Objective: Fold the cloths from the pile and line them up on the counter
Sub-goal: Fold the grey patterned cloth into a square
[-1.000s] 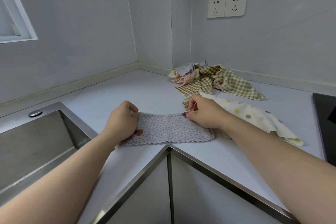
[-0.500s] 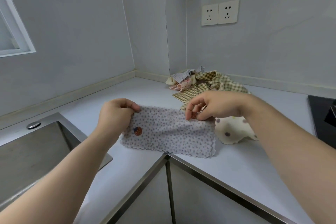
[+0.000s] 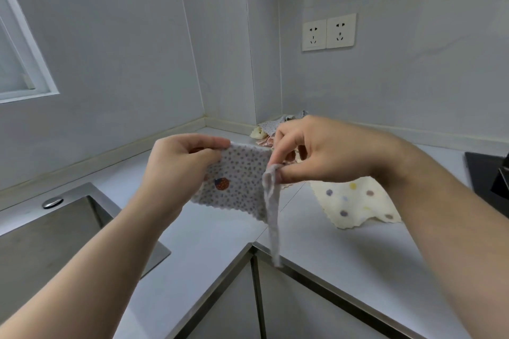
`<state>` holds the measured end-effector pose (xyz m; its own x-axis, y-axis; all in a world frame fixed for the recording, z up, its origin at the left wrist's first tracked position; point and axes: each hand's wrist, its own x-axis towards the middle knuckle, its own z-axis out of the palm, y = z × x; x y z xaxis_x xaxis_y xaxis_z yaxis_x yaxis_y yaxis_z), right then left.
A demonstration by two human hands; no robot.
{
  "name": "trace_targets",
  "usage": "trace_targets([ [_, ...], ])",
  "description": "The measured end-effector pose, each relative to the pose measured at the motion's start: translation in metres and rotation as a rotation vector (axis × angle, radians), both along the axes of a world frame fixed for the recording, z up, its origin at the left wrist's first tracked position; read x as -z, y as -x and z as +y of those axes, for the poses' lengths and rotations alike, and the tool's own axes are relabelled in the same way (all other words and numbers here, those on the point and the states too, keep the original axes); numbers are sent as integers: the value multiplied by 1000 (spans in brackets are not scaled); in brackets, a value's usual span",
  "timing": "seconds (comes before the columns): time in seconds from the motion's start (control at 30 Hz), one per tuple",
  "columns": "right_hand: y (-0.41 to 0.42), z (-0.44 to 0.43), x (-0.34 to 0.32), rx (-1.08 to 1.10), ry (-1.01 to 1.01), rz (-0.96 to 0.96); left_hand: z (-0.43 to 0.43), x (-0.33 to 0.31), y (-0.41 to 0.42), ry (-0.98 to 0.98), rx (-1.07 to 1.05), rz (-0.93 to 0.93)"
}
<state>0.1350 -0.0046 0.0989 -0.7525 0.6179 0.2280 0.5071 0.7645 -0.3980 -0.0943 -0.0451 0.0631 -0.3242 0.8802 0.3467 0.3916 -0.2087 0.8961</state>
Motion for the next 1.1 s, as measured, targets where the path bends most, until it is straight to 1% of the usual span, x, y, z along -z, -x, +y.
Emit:
trace_targets([
  [0.07, 5, 1, 2, 37, -67, 12, -9, -4, -8, 12, 106, 5],
  [0.17, 10, 0, 5, 19, -131, 35, -23, -10, -17, -12, 265, -6],
  [0.27, 13, -3, 4, 70, -111, 57, -30, -14, -21, -45, 343, 57],
  [0.33, 14, -5, 5, 106, -135, 59, -30, -12, -21, -32, 366, 69],
  [0.4, 16, -5, 7, 123, -173, 52, -28, -9, -21, -35, 342, 120],
  [0.47, 18, -5, 8, 122, -184, 53, -24, -6, -21, -70, 261, 164],
  [0.53, 19, -6, 8, 112, -173, 47, -20, -4, -18, -92, 179, 186],
  [0.63, 19, -10, 7, 65, -121, -4, -16, -1, -14, -90, 119, 201],
  [0.73, 20, -14, 6, -17, -50, -6, -11, 2, -9, -47, 159, 127],
  [0.83, 19, -20, 3, -107, 48, 101, -6, 3, -2, 71, 337, -88],
  [0.9, 19, -22, 2, -145, 86, 134, -2, 5, 4, 156, 451, -224],
  [1.0, 17, -22, 2, -167, 92, 131, 2, 8, 9, 221, 532, -290],
  [1.1, 16, -22, 1, -150, 99, 60, 5, 12, 13, 238, 567, -327],
])
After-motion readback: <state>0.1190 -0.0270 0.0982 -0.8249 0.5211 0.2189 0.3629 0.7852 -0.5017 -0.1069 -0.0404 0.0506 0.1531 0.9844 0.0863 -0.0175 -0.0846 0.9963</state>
